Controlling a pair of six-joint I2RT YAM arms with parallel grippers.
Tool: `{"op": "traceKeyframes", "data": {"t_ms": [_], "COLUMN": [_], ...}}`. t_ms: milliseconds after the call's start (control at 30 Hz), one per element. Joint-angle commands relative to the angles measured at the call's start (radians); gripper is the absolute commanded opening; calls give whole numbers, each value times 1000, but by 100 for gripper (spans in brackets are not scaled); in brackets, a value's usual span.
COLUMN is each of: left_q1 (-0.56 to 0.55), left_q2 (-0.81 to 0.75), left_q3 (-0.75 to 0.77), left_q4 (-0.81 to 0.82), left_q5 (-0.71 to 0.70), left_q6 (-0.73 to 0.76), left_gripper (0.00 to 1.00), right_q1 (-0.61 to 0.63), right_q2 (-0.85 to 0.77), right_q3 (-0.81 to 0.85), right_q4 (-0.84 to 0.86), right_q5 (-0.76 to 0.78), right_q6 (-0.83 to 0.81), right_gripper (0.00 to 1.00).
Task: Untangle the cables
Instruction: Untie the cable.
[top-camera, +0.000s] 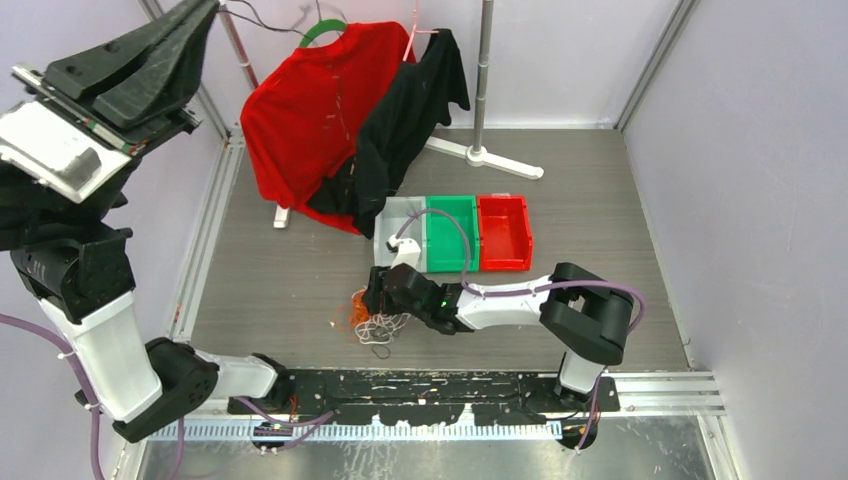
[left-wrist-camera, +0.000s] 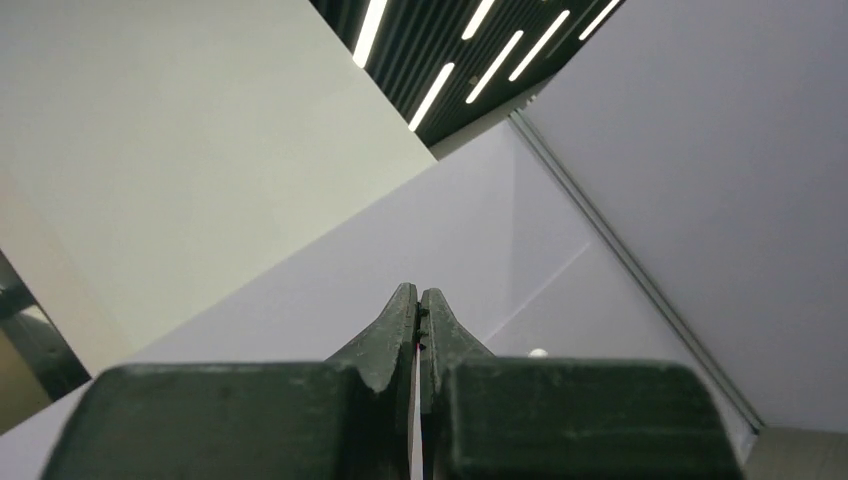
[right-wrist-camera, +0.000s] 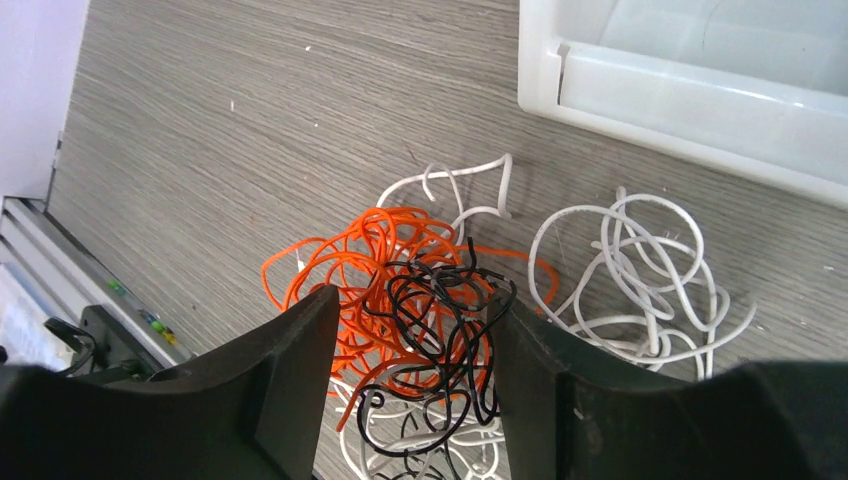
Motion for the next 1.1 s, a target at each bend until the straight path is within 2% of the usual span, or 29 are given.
{"op": "traceKeyframes", "data": {"t_ms": [0, 100, 233, 433, 600, 867, 1067], "left_q1": [-3, -2, -2, -1, -1, -1, -1], "left_q2": [-18, -13, -2, -134, -209, -306, -318], "left_q3": [-3, -8, 34, -174, -305, -534, -605], "left_q4": [165, 246, 145, 12, -154, -256, -270], "left_q5": [-44, -81, -55, 28, 109, 169, 202], "left_q6": [64, 78, 77, 97, 129, 136, 93], "left_gripper": [0, 0, 0, 0, 0, 0, 0], "right_q1": [21, 25, 27, 26, 23, 22, 21], "right_q2": [-2, 4, -35, -246, -422, -661, -719], "right_q3": [-2, -12, -19, 34, 116, 213, 312], "right_q4": [-3, -7, -8, -125, -291, -514, -527], "right_q5": [70, 74, 75, 42, -58, -75, -54], "right_q6": [15, 24, 19, -66, -178, -313, -385], "right_gripper": [62, 63, 70, 86, 99, 100, 100]}}
